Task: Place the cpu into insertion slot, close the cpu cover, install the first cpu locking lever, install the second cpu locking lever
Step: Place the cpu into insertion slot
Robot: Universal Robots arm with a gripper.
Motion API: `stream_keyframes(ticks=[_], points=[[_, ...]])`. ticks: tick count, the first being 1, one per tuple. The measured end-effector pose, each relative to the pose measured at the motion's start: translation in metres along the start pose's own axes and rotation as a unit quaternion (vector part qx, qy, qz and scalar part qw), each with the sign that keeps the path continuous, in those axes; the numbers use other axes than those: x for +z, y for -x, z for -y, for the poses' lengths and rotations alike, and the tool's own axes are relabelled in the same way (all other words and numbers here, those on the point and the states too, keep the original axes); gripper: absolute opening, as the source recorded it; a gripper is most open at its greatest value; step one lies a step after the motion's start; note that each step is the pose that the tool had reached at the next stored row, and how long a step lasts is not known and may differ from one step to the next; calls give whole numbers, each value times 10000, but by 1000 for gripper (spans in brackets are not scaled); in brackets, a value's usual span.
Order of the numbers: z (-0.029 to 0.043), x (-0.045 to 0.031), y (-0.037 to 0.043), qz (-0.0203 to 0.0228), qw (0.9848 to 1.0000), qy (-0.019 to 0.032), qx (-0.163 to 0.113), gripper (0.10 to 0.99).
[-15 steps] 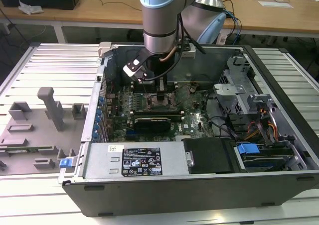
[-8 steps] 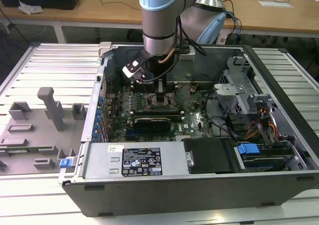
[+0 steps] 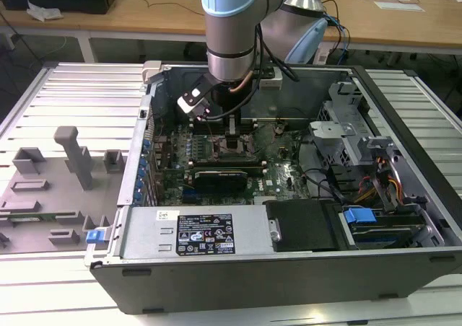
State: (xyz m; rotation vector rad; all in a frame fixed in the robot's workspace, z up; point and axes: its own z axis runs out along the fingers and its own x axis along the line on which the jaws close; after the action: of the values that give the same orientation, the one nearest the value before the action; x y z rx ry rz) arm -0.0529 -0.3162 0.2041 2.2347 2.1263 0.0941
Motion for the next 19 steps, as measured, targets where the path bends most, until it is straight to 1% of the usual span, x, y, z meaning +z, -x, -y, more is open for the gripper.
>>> stream_keyframes(ticks=[4, 6, 10, 11, 12, 15, 16, 18, 19], points=[[0, 2, 0, -1, 10000, 1, 0, 106], [-2, -11, -2, -7, 10000, 5, 1, 106], [-10, -110, -1, 5, 10000, 1, -1, 106], [-13, -159, -1, 8, 10000, 2, 0, 106], [-15, -184, -1, 9, 10000, 1, -1, 106], [-29, -343, -3, 13, 10000, 2, -1, 106], [-32, -381, -3, 14, 10000, 2, -1, 106], [-41, -487, -4, 15, 10000, 2, -1, 106], [-43, -522, -4, 15, 10000, 2, -1, 106]])
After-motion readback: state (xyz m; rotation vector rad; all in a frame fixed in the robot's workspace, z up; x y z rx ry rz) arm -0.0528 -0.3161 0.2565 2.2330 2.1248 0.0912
